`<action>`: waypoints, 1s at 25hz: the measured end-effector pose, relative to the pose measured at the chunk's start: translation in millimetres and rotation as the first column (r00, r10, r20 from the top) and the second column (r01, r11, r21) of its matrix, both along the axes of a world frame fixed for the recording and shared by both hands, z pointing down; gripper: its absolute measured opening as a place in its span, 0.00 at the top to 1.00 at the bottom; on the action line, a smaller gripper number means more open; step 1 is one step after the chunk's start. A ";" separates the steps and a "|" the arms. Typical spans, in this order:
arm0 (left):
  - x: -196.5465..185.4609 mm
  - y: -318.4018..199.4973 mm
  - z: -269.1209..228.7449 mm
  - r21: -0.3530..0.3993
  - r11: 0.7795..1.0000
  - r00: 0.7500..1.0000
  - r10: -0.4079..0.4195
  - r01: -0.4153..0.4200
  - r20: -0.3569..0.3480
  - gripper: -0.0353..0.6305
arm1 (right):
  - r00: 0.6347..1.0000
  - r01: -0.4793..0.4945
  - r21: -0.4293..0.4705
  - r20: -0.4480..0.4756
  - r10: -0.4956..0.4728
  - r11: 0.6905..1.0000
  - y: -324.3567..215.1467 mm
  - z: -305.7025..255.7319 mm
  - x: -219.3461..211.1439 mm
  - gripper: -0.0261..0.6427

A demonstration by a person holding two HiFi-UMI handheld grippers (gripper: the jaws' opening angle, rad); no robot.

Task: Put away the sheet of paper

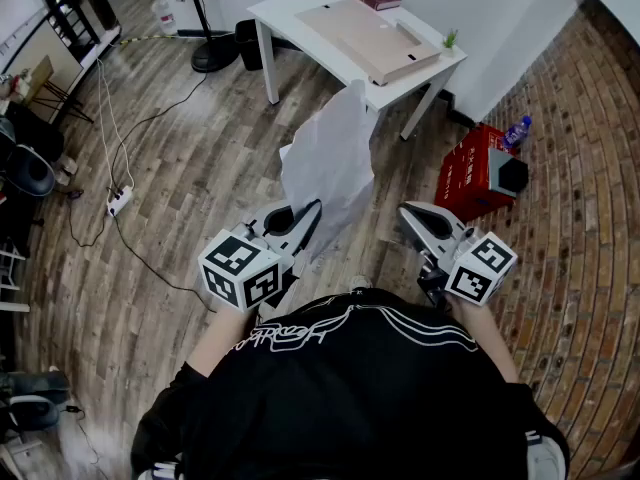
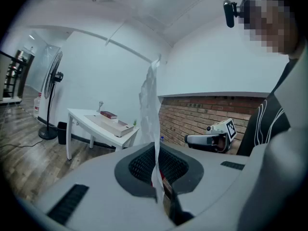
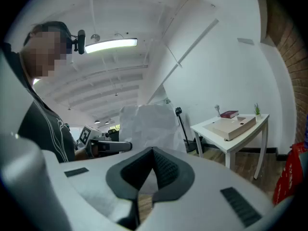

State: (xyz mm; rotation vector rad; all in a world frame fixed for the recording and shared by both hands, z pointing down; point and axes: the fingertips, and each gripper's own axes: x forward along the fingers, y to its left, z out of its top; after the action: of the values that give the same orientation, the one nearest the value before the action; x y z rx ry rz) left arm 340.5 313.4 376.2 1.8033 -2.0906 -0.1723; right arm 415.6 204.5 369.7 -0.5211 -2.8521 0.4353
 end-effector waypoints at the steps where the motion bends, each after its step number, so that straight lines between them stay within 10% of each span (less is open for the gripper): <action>1: -0.6 0.4 0.5 -0.002 1.000 1.000 0.000 0.000 -0.005 0.90 | 1.000 0.001 -0.002 0.003 -0.001 1.000 1.0 -0.3 -0.7 0.96; 13: -36.8 -21.4 21.5 -0.093 0.995 1.000 -0.019 0.018 -0.012 0.90 | 1.000 -0.015 -0.034 -0.027 0.014 0.999 -25.3 28.2 -42.6 0.96; 25: -163.1 -104.5 57.5 -0.189 0.981 0.993 -0.072 0.053 -0.091 0.90 | 0.997 -0.033 -0.108 -0.073 0.025 0.994 -133.8 60.3 -172.5 0.96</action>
State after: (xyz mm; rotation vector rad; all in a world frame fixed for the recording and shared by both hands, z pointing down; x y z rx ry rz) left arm 177.4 208.8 433.7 1.5896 -2.0241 -0.0761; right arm 243.1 70.7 430.0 -0.4737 -2.7820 0.6050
